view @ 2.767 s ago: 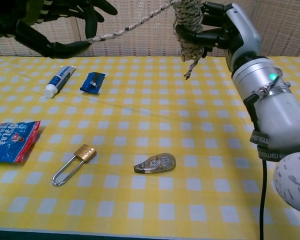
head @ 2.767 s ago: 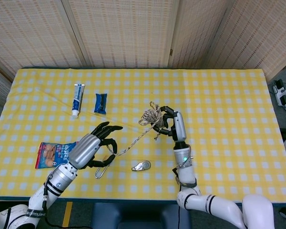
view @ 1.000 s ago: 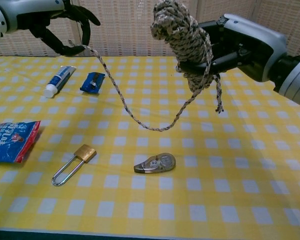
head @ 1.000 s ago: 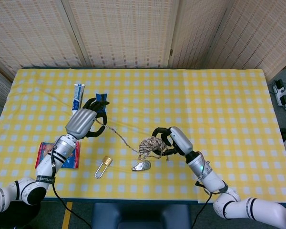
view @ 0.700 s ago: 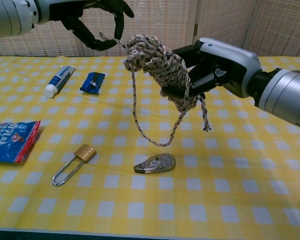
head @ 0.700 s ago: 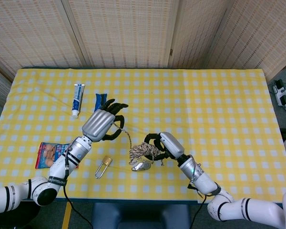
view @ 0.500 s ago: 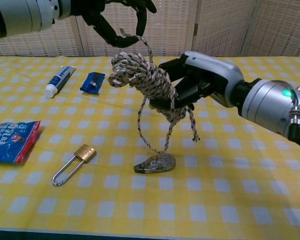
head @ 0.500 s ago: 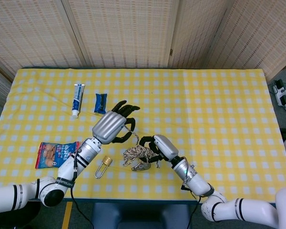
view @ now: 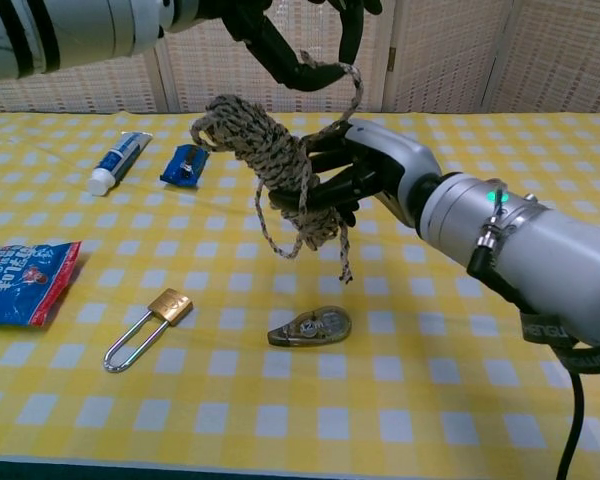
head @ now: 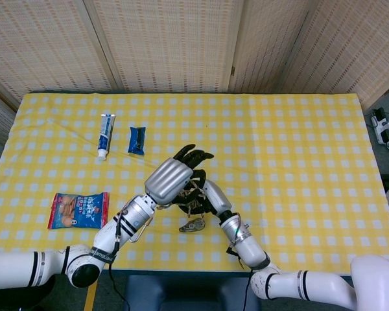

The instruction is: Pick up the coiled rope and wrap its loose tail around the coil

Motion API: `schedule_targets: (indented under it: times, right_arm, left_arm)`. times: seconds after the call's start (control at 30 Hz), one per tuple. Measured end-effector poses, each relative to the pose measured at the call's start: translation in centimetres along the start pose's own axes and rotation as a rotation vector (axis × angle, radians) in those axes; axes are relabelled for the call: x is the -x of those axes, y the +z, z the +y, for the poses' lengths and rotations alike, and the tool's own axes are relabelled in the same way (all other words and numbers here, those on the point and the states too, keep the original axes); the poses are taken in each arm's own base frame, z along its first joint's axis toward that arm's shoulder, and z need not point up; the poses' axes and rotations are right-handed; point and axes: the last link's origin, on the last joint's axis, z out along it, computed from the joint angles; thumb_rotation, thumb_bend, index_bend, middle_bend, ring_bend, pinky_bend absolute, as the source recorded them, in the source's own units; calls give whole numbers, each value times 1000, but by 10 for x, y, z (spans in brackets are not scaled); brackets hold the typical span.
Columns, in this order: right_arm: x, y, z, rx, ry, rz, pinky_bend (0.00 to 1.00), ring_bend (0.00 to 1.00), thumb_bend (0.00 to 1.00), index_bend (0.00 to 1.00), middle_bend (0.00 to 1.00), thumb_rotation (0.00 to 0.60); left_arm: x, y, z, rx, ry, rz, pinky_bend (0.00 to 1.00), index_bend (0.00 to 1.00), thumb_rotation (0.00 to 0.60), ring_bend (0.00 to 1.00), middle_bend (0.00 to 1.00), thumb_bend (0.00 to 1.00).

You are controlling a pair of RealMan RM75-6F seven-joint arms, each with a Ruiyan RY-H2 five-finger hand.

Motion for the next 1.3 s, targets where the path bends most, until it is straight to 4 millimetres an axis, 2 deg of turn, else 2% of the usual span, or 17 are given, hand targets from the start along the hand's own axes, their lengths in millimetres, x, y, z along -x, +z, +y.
schedule_targets:
  times: [0.2,0.4,0.77,1.07,1.3]
  right_arm:
    - [-3,10,-4,2,164,137,792,904,784,960,789,600]
    - [-14,16,0,-4,316,237,792,902,784,961,789,600]
    - [-38,14,2,-84,483,310,792,899,785,960,790,600]
    - [-62,7,-7,-199,467,267,792,905,786,961,790,600]
    - [-59,10,-18,-238,371,180,792,908,786,961,790,600]
  left_arm:
    - [-1,-10,-7,-16,-50,4,0,618,600,115,147,504]
    - [-2,-24,-24,-58,-105,22,0,618,600,114,144,504]
    - [-1,-55,-79,-191,-197,40,0,619,600,109,145,504]
    - [6,-72,-126,-315,-155,14,0,619,600,109,145,504]
    - [8,-80,-158,-416,-151,11,0,619,600,109,145,504]
